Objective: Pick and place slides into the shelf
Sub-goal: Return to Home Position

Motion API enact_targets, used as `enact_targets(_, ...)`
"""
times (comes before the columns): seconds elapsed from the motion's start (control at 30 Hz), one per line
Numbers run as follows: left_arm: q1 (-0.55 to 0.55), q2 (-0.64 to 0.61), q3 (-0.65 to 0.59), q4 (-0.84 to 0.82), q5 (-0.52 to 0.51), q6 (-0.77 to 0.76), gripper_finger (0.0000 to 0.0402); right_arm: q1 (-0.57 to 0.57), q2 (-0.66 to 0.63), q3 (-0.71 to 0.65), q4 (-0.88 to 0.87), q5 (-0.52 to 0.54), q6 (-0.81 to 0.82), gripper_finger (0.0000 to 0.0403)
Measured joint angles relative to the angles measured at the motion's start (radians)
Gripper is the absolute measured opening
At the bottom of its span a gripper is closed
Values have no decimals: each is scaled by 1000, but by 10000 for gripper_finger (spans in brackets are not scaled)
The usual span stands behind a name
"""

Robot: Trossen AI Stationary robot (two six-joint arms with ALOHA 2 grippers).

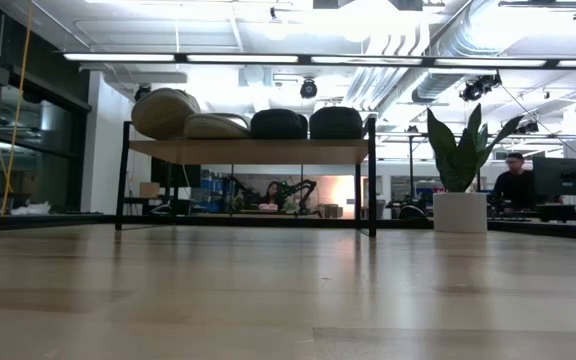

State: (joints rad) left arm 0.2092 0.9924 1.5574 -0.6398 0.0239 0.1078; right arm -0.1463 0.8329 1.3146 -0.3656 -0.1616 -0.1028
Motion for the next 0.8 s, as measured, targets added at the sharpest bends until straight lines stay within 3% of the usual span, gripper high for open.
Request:
enact_targets(0.27, 0, -90, -111, 7, -41, 0, 0, 0, -155, -219, 107, -7, 27, 0)
enact_targets(0.8, 0, -480, -652, 324, -20, -64, 0, 2, -214, -481, 344, -60, 47, 0)
